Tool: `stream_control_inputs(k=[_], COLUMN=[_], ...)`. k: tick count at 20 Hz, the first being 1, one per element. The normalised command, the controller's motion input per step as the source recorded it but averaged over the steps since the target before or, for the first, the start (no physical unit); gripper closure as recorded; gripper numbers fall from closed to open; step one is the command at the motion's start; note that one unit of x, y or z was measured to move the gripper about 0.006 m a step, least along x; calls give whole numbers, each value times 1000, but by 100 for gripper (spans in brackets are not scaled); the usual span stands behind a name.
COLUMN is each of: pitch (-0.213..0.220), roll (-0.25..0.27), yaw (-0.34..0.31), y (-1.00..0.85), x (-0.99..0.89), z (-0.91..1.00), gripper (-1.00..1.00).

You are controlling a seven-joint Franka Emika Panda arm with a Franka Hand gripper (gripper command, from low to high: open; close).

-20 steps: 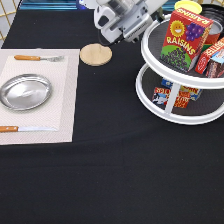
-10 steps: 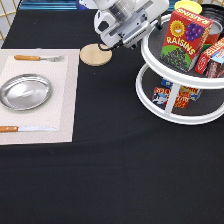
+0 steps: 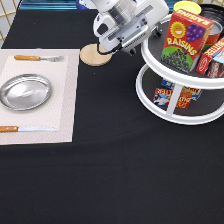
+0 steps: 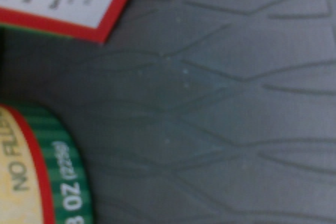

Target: Pick up the bowl from the lazy Susan and put bowl on the plate

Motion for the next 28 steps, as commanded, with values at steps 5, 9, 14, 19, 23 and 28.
stream_control_inputs(k=[5,9,14,19,23,28], pitch=[0,22,56,25,-15,-112], roll=[0,0,0,35,6,-54], yaw=[0,0,5,43,64,77], y=[38,44,3,-111,-28,13], x=[637,750,674,186,-120,-621], z=[-1,0,26,159,480,542], gripper=[-100,-100,-100,-100,-100,-100])
